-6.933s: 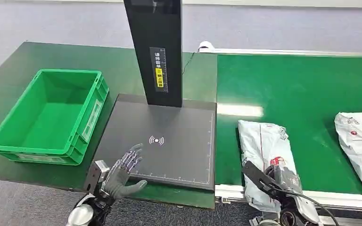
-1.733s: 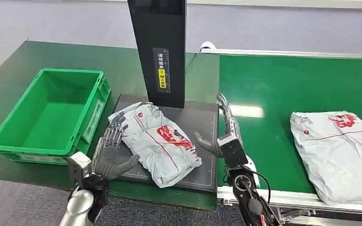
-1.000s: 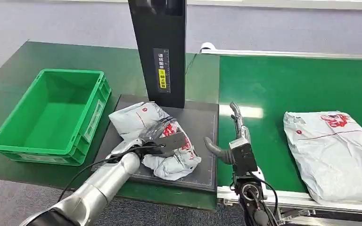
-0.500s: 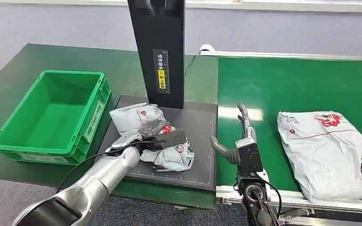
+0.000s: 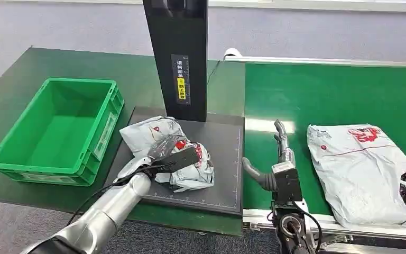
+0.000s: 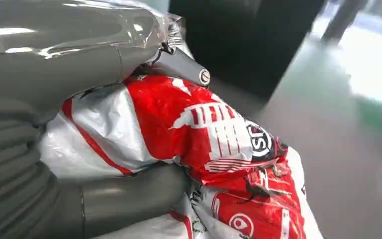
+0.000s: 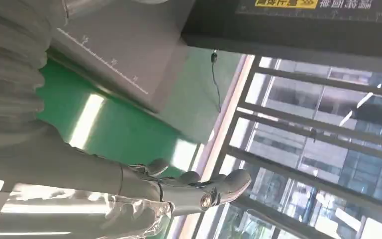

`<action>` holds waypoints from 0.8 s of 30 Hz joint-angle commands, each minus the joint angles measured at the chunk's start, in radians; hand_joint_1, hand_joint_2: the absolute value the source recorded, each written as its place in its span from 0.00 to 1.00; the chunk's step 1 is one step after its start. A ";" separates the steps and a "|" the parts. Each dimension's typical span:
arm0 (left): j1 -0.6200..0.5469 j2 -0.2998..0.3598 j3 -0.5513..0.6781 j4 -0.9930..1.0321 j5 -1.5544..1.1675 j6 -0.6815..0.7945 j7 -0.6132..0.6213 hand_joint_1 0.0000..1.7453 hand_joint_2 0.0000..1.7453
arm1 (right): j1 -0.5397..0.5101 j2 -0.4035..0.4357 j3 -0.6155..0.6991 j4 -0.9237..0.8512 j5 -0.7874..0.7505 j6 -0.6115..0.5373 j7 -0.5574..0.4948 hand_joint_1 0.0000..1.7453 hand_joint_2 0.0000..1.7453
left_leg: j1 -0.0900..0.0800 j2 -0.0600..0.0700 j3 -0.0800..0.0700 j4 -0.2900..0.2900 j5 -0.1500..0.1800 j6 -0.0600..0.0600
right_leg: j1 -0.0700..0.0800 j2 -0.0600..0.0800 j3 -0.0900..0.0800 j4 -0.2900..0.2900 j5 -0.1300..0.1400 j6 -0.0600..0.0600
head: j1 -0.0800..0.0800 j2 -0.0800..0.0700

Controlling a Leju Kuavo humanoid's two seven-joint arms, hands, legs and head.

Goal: Moved the parcel from conveyor to table for the left to box.

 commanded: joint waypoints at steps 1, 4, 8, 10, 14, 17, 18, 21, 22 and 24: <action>0.178 0.105 0.033 -0.515 -0.101 0.460 -0.167 1.00 1.00 | 0.034 -0.019 -0.031 -0.067 -0.021 0.002 0.003 0.00 1.00 | 0.000 0.002 -0.003 0.000 -0.001 0.000 | 0.000 0.003 -0.004 0.000 0.000 0.000 | 0.000 0.000; 0.223 0.101 0.117 -0.634 -0.200 0.528 -0.176 1.00 1.00 | 0.020 -0.018 -0.024 -0.033 -0.037 -0.001 -0.009 0.00 1.00 | 0.000 0.005 -0.003 -0.002 -0.001 0.000 | 0.000 0.007 -0.005 -0.001 0.001 0.000 | 0.000 0.000; 0.211 0.028 0.335 -0.633 -0.285 0.528 -0.261 1.00 1.00 | 0.039 -0.025 -0.013 -0.029 -0.044 -0.011 -0.023 0.00 1.00 | 0.001 0.004 -0.006 0.000 -0.001 0.000 | 0.001 0.006 -0.007 0.000 0.000 0.000 | 0.000 0.000; 0.151 -0.030 0.534 -0.626 -0.362 0.528 -0.368 1.00 1.00 | 0.036 -0.030 -0.005 -0.021 -0.056 -0.012 -0.028 0.00 1.00 | 0.000 0.003 -0.007 0.000 0.000 0.000 | 0.001 0.004 -0.008 0.000 0.000 0.000 | 0.000 0.000; -0.046 0.023 0.629 -0.376 -0.454 0.528 -0.176 1.00 1.00 | 0.051 -0.033 -0.003 -0.033 -0.062 -0.023 -0.022 0.00 1.00 | 0.001 0.003 -0.009 0.001 0.000 -0.001 | 0.001 0.004 -0.010 0.001 0.001 0.000 | 0.000 0.000; -0.242 0.115 0.566 -0.055 -0.487 0.503 0.071 1.00 1.00 | 0.073 -0.029 -0.015 -0.072 -0.057 -0.027 -0.010 0.00 1.00 | 0.001 -0.001 -0.007 0.000 0.002 -0.001 | 0.001 0.000 -0.008 0.001 0.001 -0.001 | 0.000 0.000; -0.307 0.140 0.546 0.053 -0.536 0.428 0.228 1.00 1.00 | 0.071 -0.024 -0.021 -0.073 -0.056 -0.024 -0.001 0.00 1.00 | 0.001 -0.004 -0.008 0.001 0.003 -0.002 | 0.002 -0.003 -0.008 0.001 0.001 -0.001 | 0.000 0.000; -0.392 0.168 0.523 0.161 -0.555 0.341 0.344 1.00 1.00 | 0.054 -0.015 -0.025 -0.057 -0.053 -0.014 0.008 0.00 1.00 | 0.002 -0.002 -0.009 0.000 0.004 -0.003 | 0.002 -0.001 -0.009 0.002 0.002 -0.002 | -0.001 0.000; -0.434 0.180 0.510 0.225 -0.581 0.249 0.434 1.00 1.00 | 0.039 -0.010 -0.025 -0.035 -0.051 -0.005 0.013 0.00 1.00 | 0.002 -0.001 -0.009 0.001 0.003 -0.002 | 0.003 0.000 -0.009 0.002 0.001 -0.001 | 0.000 0.000; -0.442 0.184 0.510 0.242 -0.583 0.224 0.451 1.00 1.00 | 0.035 -0.006 -0.025 -0.028 -0.050 -0.003 0.013 0.00 1.00 | 0.002 0.001 -0.008 0.001 0.003 -0.002 | 0.002 0.002 -0.009 0.002 0.002 -0.001 | 0.000 0.000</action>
